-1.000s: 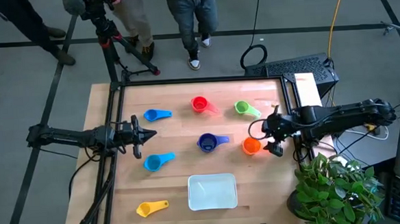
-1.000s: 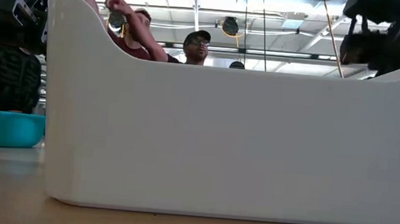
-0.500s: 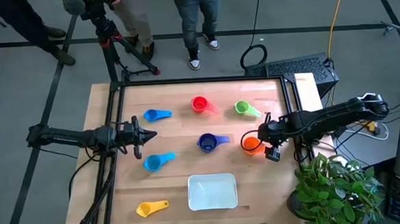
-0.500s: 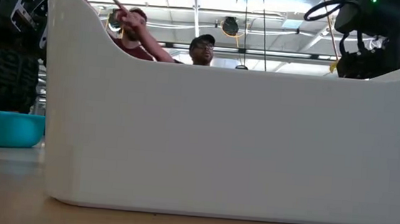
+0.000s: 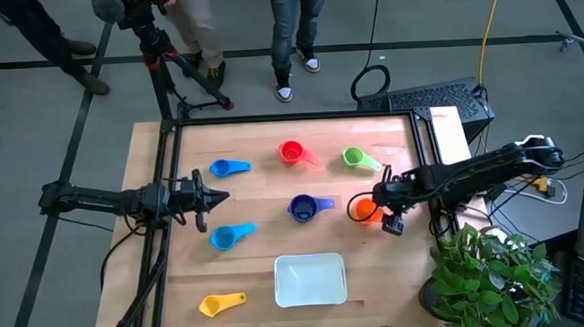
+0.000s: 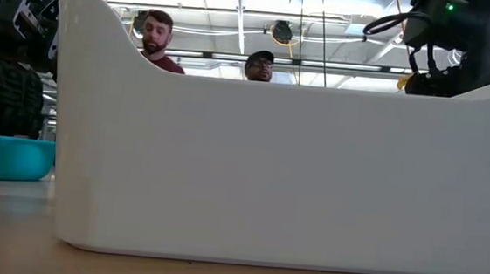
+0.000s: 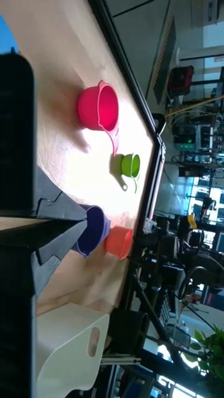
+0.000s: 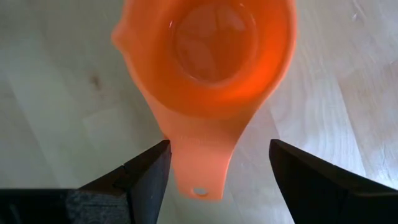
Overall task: Nest measuring cups in basket
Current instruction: Stack the orange measuring cup on the dark blue measuring cup
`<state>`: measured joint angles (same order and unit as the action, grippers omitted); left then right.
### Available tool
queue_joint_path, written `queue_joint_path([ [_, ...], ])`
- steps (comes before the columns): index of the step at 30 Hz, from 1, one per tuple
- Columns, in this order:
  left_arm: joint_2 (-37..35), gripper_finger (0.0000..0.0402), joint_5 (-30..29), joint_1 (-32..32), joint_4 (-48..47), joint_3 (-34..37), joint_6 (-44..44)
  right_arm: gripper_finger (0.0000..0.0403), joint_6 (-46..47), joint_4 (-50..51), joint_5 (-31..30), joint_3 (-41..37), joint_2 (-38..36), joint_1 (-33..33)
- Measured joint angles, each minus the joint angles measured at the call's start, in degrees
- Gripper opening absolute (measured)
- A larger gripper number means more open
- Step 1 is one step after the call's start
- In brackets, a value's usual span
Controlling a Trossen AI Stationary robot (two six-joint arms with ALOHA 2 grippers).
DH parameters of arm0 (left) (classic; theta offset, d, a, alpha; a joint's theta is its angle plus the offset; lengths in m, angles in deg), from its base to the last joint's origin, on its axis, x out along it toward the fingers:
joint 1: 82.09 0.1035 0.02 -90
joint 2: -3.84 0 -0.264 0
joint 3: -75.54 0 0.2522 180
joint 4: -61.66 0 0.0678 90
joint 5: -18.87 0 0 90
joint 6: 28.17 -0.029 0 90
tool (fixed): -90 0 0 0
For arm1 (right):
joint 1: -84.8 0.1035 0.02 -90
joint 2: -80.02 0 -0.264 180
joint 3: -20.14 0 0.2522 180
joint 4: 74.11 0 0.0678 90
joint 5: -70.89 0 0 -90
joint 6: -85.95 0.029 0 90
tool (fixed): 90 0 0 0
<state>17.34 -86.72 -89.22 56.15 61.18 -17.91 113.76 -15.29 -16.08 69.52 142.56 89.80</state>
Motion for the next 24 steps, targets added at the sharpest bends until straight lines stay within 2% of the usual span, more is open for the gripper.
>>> queue_joint_path([
  [10, 0.0, 0.0012, 0.0, 0.0, -0.8, 0.0, 0.1, 0.0263, 4.3, -0.2, 2.7, 0.0, -0.6, 1.3],
  [18, 0.0, 0.0012, 0.0, 0.0, -0.9, 0.0, 0.1, 0.0263, 4.7, -1.9, -4.8, 0.0, -0.2, 5.2],
  [24, 0.0, 0.0012, 0.0, 0.0, -0.9, 0.0, 0.1, 0.0263, 5.1, -1.7, -6.0, 0.0, 2.0, 5.7],
])
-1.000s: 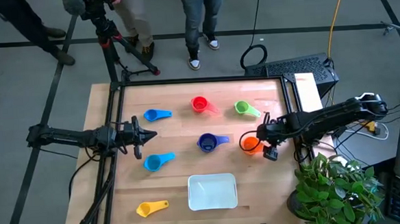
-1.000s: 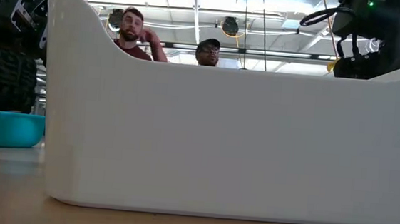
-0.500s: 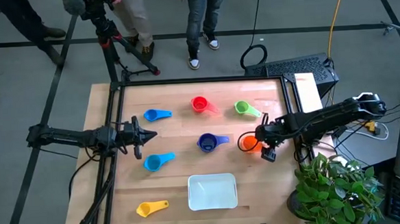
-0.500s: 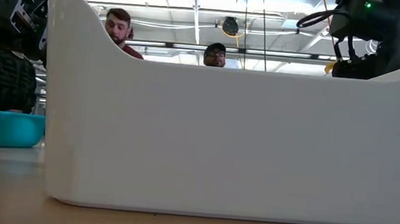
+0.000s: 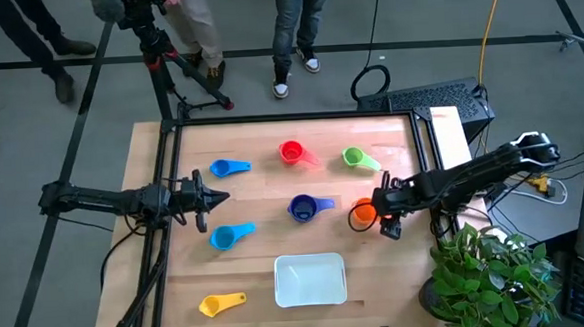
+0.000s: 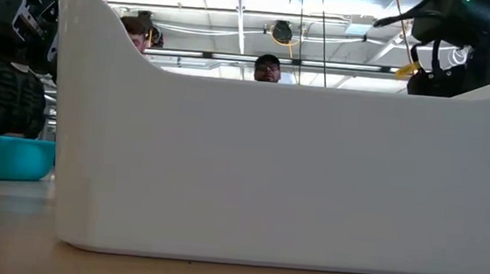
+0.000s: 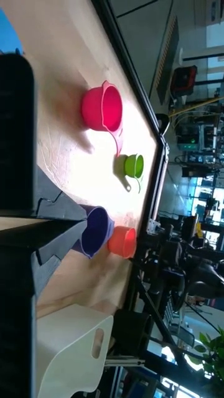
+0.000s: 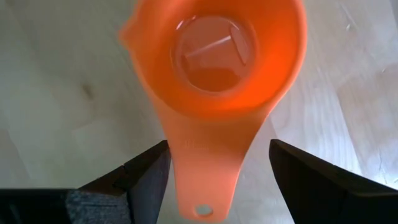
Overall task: Nest measuring cups in basket
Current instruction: Stack the orange measuring cup on the dark blue measuring cup
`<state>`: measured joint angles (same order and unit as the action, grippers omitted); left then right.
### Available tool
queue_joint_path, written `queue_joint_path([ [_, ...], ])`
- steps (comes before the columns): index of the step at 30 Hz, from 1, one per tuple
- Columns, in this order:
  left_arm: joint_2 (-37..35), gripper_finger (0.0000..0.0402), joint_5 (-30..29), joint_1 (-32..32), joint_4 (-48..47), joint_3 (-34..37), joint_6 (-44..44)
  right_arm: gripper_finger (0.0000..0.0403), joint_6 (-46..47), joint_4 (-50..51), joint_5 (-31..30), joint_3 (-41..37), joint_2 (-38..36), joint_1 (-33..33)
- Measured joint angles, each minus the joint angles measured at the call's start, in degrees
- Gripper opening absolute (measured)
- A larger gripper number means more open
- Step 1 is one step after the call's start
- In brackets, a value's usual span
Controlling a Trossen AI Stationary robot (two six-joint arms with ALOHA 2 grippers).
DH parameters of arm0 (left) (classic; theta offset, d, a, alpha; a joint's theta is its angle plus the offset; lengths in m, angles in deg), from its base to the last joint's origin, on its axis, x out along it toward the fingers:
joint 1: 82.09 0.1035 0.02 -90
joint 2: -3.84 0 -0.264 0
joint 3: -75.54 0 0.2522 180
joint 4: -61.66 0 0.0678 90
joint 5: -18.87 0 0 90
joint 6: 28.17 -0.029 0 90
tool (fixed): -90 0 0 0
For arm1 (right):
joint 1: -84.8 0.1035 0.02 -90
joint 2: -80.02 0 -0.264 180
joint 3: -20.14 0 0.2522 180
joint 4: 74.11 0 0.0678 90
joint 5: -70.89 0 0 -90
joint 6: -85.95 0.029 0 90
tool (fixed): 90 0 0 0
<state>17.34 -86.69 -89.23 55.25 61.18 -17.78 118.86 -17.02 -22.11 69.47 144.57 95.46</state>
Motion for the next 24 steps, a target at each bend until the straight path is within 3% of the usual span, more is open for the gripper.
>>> queue_joint_path([
  [8, 0.0, 0.0012, 0.0, 0.0, 0.0, 0.0, 0.3, 0.0245, 2.2, -0.1, -0.2, 0.0, 2.6, 0.0],
  [16, 0.0, 0.0012, 0.0, 0.0, 0.0, 0.0, 0.4, 0.0134, 0.8, -0.2, 0.8, 0.0, 2.6, 0.0],
  [24, 0.0, 0.0012, 0.0, 0.0, 0.0, 0.0, 0.4, 0.0134, -0.1, -0.8, 1.3, 0.0, 2.5, 0.0],
])
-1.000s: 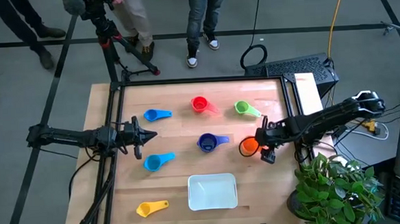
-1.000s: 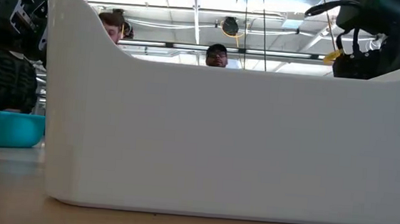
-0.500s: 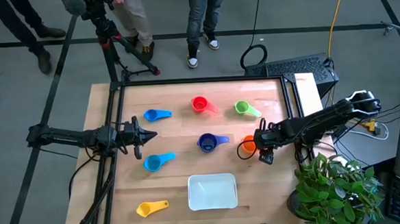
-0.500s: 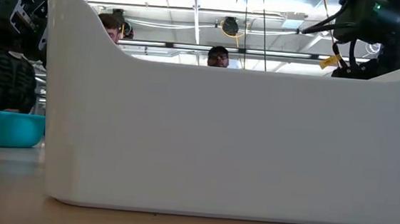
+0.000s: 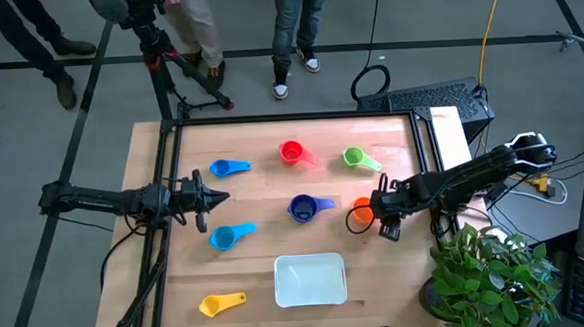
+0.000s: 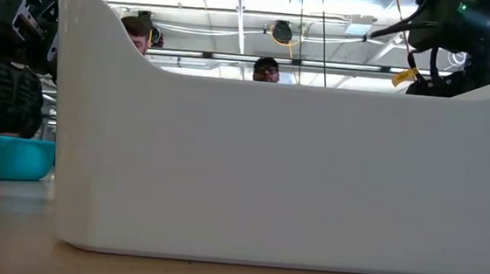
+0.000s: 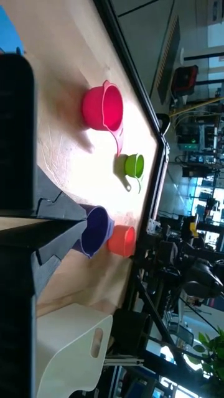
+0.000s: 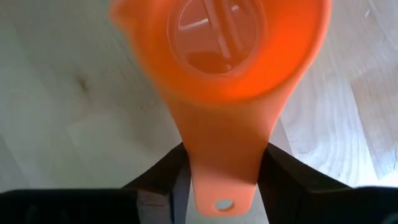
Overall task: Nest measuring cups in basket
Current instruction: Stack the orange measuring cup on the dark blue measuring cup
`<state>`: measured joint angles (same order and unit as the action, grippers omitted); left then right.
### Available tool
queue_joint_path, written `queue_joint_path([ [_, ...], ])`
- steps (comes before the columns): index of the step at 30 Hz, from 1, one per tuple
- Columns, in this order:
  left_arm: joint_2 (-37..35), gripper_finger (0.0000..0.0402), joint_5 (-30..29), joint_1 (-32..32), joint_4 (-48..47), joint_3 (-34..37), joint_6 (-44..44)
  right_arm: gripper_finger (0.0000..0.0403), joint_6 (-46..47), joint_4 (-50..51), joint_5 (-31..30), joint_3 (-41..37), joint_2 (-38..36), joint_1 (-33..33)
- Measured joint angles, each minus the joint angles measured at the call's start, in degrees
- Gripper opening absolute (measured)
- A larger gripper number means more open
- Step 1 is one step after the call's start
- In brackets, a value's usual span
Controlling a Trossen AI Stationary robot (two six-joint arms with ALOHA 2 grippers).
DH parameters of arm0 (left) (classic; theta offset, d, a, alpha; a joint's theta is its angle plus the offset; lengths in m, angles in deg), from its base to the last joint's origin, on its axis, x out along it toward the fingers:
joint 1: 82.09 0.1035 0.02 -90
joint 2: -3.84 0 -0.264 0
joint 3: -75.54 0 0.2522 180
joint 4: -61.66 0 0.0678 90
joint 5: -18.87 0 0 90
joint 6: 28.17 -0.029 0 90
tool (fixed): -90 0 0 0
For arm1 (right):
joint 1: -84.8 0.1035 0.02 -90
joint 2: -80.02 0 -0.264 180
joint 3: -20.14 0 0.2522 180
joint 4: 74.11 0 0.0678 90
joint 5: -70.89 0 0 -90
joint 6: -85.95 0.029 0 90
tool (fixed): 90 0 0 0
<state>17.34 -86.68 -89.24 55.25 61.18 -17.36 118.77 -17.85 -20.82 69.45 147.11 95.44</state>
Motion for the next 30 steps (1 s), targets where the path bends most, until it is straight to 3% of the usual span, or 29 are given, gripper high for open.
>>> queue_joint_path([
  [21, 0.0, 0.0012, 0.0, 0.0, 0.1, 0.0, 0.5, 0.0133, -3.7, -8.8, -2.9, 0.2, -4.7, -0.2],
  [30, 0.0, 0.0012, 0.0, 0.0, 0.1, 0.0, 1.0, 0.0132, -11.3, -12.8, -4.5, 4.9, -6.8, -4.1],
])
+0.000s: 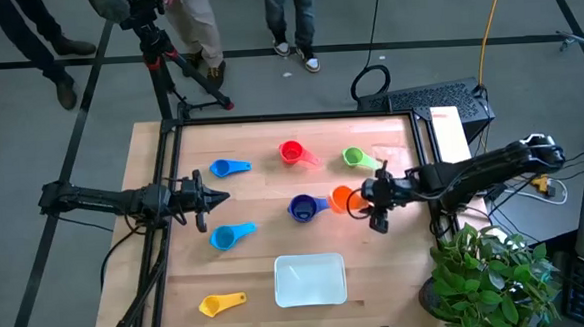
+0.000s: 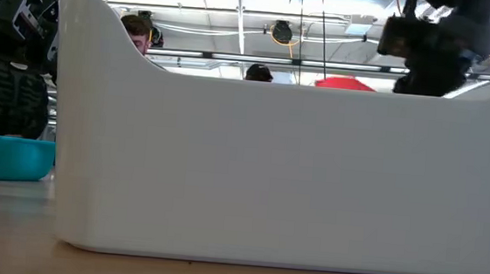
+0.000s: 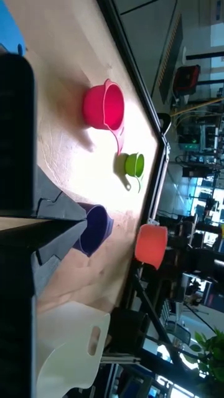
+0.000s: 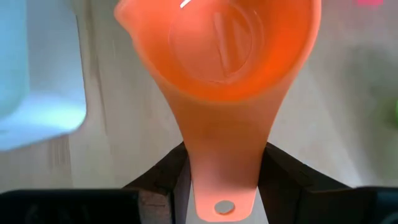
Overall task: Nest measuring cups in basket
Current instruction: Stack the orange measuring cup on the dark blue measuring cup
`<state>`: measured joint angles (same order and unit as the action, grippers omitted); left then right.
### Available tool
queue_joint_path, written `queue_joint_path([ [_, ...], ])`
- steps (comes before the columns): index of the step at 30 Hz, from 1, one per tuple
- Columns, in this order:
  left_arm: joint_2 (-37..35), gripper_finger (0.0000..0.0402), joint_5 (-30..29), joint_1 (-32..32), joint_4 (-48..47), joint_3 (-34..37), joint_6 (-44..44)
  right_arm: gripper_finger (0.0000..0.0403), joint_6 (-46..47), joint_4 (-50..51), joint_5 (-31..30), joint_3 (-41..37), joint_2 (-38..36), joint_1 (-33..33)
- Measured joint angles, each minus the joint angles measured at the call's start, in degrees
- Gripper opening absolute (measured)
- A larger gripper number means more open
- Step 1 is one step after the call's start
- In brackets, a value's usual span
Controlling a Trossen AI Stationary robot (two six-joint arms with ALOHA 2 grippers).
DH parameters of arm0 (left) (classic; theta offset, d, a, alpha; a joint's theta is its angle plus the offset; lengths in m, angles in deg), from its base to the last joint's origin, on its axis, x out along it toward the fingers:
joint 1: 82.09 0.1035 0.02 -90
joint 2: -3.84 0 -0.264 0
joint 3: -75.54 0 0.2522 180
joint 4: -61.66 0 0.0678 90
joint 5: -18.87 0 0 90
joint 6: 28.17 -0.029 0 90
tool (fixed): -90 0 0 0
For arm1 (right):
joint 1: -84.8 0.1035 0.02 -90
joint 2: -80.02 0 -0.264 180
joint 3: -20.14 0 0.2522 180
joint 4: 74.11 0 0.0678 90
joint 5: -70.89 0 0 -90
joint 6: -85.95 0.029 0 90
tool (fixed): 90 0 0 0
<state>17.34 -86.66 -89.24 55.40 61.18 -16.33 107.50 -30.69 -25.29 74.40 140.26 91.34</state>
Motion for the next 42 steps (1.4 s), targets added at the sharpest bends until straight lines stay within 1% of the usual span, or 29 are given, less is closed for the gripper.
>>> queue_joint_path([
  [4, 0.0, 0.0012, 0.0, 0.0, 0.0, 0.0, 0.3, 0.0131, -4.8, -4.2, 0.4, 1.9, 1.0, -2.9],
  [11, 0.0, 0.0012, 0.0, 0.0, 0.0, 0.0, 0.4, 0.0131, -12.8, -8.8, 5.1, 7.2, 6.9, -7.4],
  [17, 0.0, 0.0012, 0.0, 0.0, 0.0, 0.0, 0.8, 0.0131, -20.4, -6.8, 8.0, 12.1, 13.9, -9.1],
  [25, 0.0, 0.0012, 0.0, 0.0, 0.0, 0.0, 0.8, 0.0131, -31.1, -3.7, 8.0, 17.9, 21.1, -9.6],
  [32, 0.0, 0.0012, 0.0, 0.0, 0.0, 0.0, 1.1, 0.0133, -34.7, -0.4, 8.0, 22.7, 28.0, -10.0],
  [42, 0.0, 0.0012, 0.0, 0.0, 0.0, 0.0, 1.4, 0.0135, -34.1, 0.6, 8.0, 22.8, 30.8, -10.7],
])
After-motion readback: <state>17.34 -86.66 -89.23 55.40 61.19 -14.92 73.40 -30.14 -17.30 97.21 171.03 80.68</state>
